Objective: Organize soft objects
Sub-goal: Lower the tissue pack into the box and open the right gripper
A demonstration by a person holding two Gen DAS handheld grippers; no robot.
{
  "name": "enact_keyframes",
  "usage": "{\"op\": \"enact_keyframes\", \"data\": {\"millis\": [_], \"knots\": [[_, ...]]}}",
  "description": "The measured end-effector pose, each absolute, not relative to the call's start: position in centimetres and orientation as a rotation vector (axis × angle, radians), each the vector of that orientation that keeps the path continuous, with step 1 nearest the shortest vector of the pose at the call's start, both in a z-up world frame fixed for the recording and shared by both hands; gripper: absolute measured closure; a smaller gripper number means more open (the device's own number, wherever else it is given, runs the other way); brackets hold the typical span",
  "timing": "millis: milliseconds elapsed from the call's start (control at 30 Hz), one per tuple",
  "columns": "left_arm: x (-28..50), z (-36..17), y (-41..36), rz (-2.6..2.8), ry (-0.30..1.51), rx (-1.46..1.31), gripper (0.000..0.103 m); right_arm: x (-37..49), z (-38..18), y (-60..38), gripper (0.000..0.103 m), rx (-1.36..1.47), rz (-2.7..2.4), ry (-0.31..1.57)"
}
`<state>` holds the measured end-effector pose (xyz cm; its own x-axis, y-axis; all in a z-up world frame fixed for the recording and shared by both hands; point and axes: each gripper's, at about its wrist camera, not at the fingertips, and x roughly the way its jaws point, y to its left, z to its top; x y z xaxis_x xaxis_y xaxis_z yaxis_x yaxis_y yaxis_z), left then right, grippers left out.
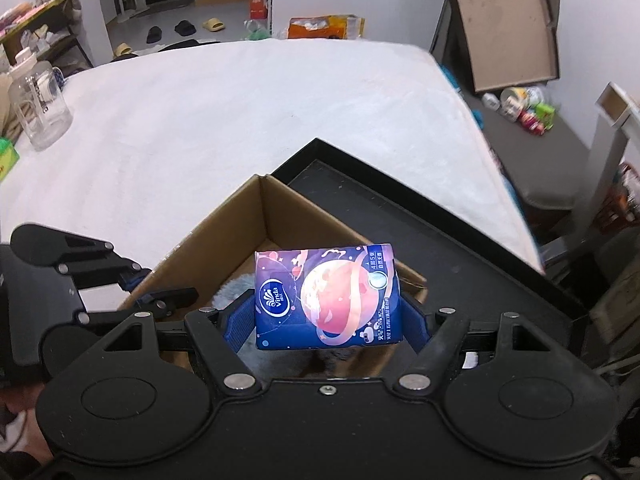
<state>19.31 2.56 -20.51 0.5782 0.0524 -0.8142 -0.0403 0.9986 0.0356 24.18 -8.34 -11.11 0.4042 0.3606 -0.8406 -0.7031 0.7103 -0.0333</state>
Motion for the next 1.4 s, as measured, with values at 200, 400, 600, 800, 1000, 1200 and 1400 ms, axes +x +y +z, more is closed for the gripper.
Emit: {"op": "enact_keyframes", "data": {"millis": [200,400,600,800,1000,1200,1400], "knots": [[19.1,-20.5,1.8,0.084,0.929,0.035,0.093,24.9,-11.8,-7.9,0.031,-0.377,0.73,0.978],[19.0,-20.6,1.4,0.101,0.925,0.054,0.094,25.5,-11.8,-7.2,0.031,-0.363,0.763,0.984],[18.9,-20.5,1.3,0.11,0.926,0.049,0.094,25.9,-11.6,-6.0,0.03,-0.358,0.809,0.978],[19.1,-20.4,1.3,0.113,0.929,0.048,0.094,26.0,-11.0,-5.9,0.025,-0.336,0.813,0.964],[19.2,-20.5,1.4,0.111,0.931,0.051,0.094,26.0,-10.6,-6.7,0.025,-0.318,0.792,0.96],[19.2,-20.5,1.3,0.111,0.931,0.055,0.094,25.5,-10.7,-7.0,0.025,-0.325,0.78,0.969],[19.2,-20.5,1.2,0.111,0.934,0.058,0.094,25.1,-11.2,-8.2,0.025,-0.311,0.746,0.987]]}}
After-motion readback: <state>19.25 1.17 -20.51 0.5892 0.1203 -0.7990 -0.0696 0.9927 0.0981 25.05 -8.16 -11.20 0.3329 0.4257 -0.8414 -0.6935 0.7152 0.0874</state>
